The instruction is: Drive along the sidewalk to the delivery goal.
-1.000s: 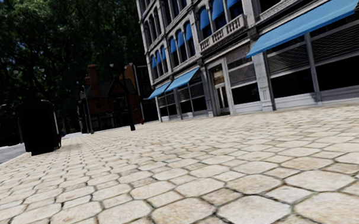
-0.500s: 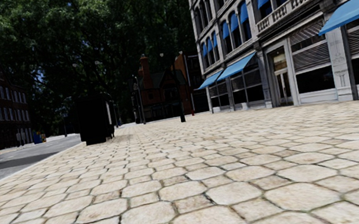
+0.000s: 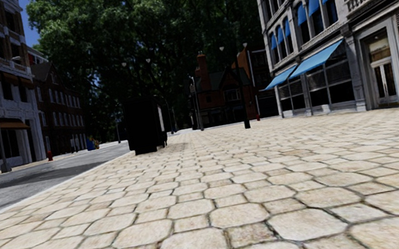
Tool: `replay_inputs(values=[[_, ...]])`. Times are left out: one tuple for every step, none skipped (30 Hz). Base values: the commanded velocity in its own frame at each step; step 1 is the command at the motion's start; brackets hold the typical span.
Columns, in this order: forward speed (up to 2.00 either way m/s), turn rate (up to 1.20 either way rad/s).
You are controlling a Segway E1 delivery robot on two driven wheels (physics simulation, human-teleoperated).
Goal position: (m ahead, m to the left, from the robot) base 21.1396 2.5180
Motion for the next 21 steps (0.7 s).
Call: replay_inputs(values=[[2.00,0.00],[2.00,0.00],[2.00,0.00],[2.00,0.00],[2.00,0.00],[2.00,0.00],[2.00,0.00],[2.00,0.00],[2.00,0.00],[2.00,0.00],[2.00,0.00],[2.00,0.00],[2.00,0.00],[2.00,0.00],[2.00,0.00],[2.00,0.00],[2.00,0.00],[2.00,0.00],[2.00,0.00],[2.00,0.00],[2.00,0.00]])
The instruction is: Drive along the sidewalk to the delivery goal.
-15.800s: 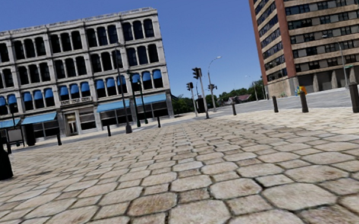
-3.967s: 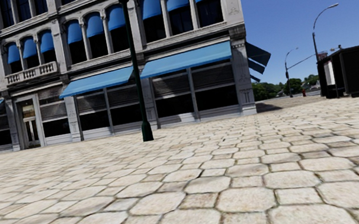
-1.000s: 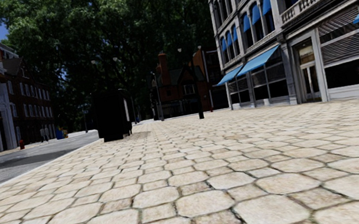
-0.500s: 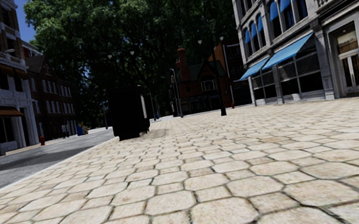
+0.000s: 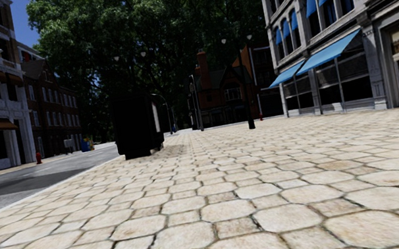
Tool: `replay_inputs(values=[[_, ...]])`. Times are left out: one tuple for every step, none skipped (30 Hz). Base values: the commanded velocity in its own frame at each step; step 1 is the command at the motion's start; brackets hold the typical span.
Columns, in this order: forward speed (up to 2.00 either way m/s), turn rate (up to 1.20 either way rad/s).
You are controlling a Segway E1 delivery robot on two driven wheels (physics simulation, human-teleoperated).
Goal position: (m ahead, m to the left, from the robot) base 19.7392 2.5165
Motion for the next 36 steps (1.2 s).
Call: replay_inputs(values=[[2.00,0.00],[2.00,0.00],[2.00,0.00],[2.00,0.00],[2.00,0.00],[2.00,0.00],[2.00,0.00],[2.00,0.00],[2.00,0.00],[2.00,0.00],[2.00,0.00],[2.00,0.00],[2.00,0.00],[2.00,0.00],[2.00,0.00],[2.00,0.00],[2.00,0.05],[2.00,0.10],[2.00,0.10],[2.00,0.15],[2.00,0.18],[2.00,0.21],[2.00,0.21],[2.00,0.21],[2.00,0.22],[2.00,0.22],[2.00,0.22],[2.00,0.22],[2.00,0.22],[2.00,0.19],[2.00,0.19],[2.00,0.16],[2.00,0.15],[2.00,0.15],[2.00,0.15],[2.00,0.15]])
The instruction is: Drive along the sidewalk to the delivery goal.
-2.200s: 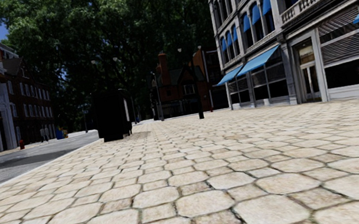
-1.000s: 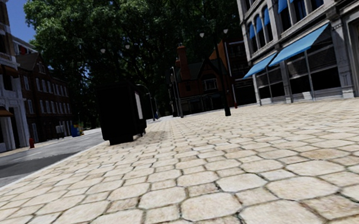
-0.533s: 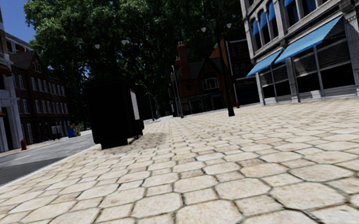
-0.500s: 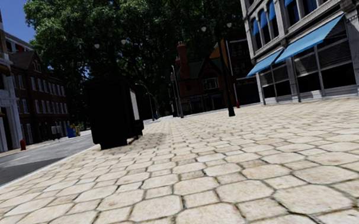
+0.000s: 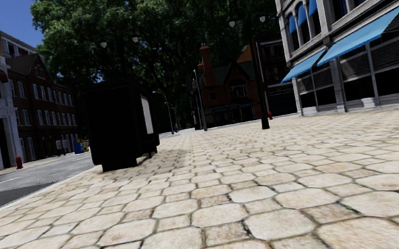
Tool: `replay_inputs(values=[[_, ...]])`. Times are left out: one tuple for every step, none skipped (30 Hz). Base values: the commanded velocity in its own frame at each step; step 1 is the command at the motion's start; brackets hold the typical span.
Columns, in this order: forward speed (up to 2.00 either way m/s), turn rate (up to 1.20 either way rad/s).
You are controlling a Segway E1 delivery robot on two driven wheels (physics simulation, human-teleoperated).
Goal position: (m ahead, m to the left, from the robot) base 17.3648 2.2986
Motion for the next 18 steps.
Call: replay_inputs(values=[[2.00,0.15],[2.00,0.15],[2.00,0.15],[2.00,0.15],[2.00,0.17],[2.00,0.19],[2.00,0.19],[2.00,0.21],[2.00,0.22],[2.00,0.22],[2.00,0.22],[2.00,0.22],[2.00,0.22],[2.00,0.22],[2.00,0.22],[2.00,0.22],[2.00,0.22],[2.00,0.22]])
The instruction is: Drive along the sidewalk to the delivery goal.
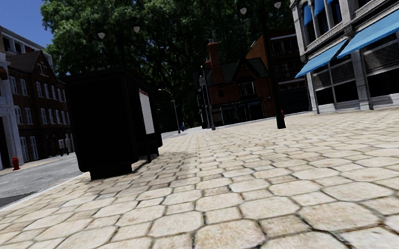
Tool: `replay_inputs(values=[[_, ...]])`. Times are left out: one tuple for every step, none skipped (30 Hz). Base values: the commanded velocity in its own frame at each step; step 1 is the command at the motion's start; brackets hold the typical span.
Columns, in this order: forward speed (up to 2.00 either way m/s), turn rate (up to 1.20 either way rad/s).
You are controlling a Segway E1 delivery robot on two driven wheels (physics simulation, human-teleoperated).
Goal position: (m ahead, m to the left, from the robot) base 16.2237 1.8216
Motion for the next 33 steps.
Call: replay_inputs(values=[[2.00,0.22],[2.00,0.22],[2.00,0.22],[2.00,0.22],[2.00,0.22],[2.00,0.22],[2.00,0.21],[2.00,0.21],[2.00,0.06],[2.00,0.00],[2.00,0.00],[2.00,0.00],[2.00,0.00],[2.00,0.00],[2.00,0.00],[2.00,0.00],[2.00,0.00],[2.00,0.00],[2.00,0.00],[2.00,0.00],[2.00,0.00],[2.00,0.00],[2.00,0.00],[2.00,0.00],[2.00,0.00],[2.00,0.00],[2.00,0.00],[2.00,0.00],[2.00,0.00],[2.00,0.00],[2.00,0.00],[2.00,0.00],[2.00,0.00]])
